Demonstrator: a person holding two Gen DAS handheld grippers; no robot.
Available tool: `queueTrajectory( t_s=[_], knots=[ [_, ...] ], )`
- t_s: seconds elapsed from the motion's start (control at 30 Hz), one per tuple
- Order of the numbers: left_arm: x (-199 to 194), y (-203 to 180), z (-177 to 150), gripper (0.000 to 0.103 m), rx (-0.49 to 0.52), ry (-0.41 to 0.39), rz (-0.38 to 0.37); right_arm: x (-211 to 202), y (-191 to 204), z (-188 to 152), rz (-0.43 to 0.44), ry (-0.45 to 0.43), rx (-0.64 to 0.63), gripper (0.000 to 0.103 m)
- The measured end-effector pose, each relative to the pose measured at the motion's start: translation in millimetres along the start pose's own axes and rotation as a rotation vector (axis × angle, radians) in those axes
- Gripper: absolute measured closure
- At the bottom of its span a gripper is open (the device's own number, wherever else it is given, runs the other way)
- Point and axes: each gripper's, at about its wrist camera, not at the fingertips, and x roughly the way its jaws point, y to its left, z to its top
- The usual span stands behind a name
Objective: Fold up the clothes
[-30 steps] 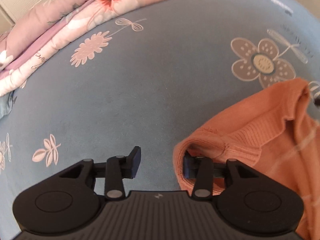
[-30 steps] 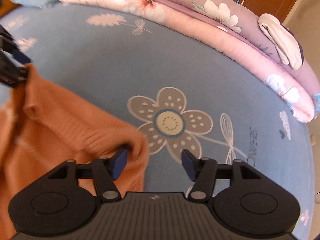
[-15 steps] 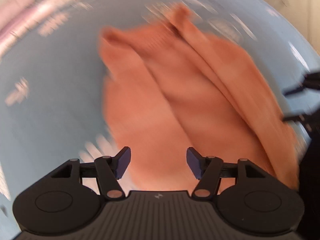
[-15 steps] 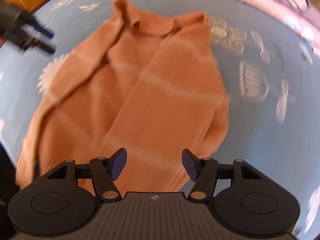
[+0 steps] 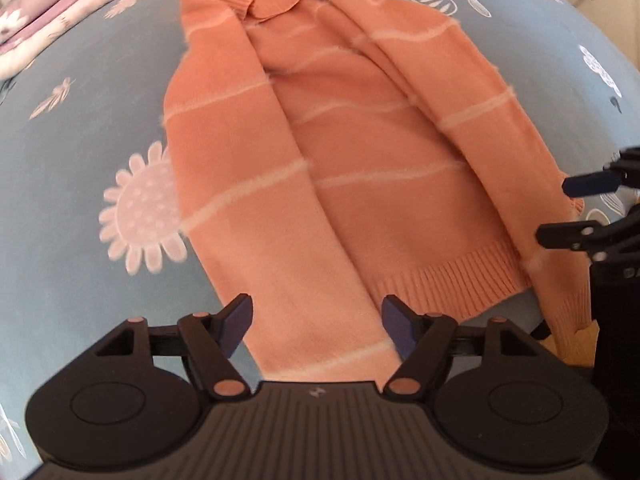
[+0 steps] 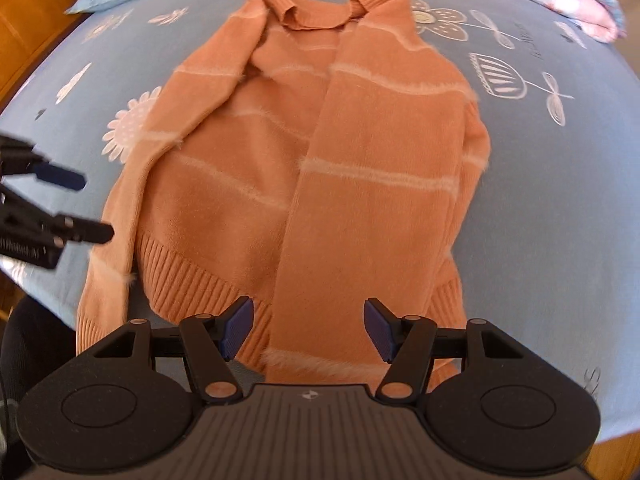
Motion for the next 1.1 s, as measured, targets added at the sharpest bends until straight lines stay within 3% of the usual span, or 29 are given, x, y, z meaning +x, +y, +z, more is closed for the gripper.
queueTrajectory(
  t_s=[0.17, 0.23, 0.3, 0.33, 0.37, 0.4, 0.43, 0.63, 1.0, 1.1],
  knots=[
    [11, -6, -19, 0.030, -0.146, -0.053, 0.044, 21, 17, -11, -0.133, -0.030, 0.010, 0.037],
    [17, -11, -25, 0.030, -0.148, -0.067, 0.105, 32, 19, -17, -0.194, -0.037, -0.003, 0.037],
    [20, -14, -29, 0.032, -0.148, -0.084, 0.113, 36, 20, -22, -0.215, -0.053, -0.031, 0.041],
    [21, -12, -31, 0.045, -0.168, -0.085, 0.093, 36, 18, -25, -0.228, -0.059, -0.044, 0.064],
    [22, -8, -31, 0.059, -0.194, -0.076, 0.059, 36, 17, -26, -0.250, -0.060, -0.065, 0.071],
    [24, -3, -32, 0.085, -0.215, -0.059, 0.031, 33, 12, -25, -0.226, -0.057, -0.061, 0.072],
    [26, 1, -33, 0.092, -0.235, -0.042, 0.004, 30, 8, -24, -0.201, -0.054, -0.056, 0.075],
    [16, 14, -33, 0.093, -0.236, -0.071, 0.010, 15, -24, -12, -0.073, -0.017, 0.004, 0.077],
    [13, 19, -31, 0.096, -0.226, -0.091, 0.016, 1, -27, -9, -0.050, -0.039, 0.032, 0.078],
    [16, 18, -31, 0.096, -0.233, -0.083, 0.005, -8, -30, -4, -0.052, -0.052, 0.026, 0.084]
  ],
)
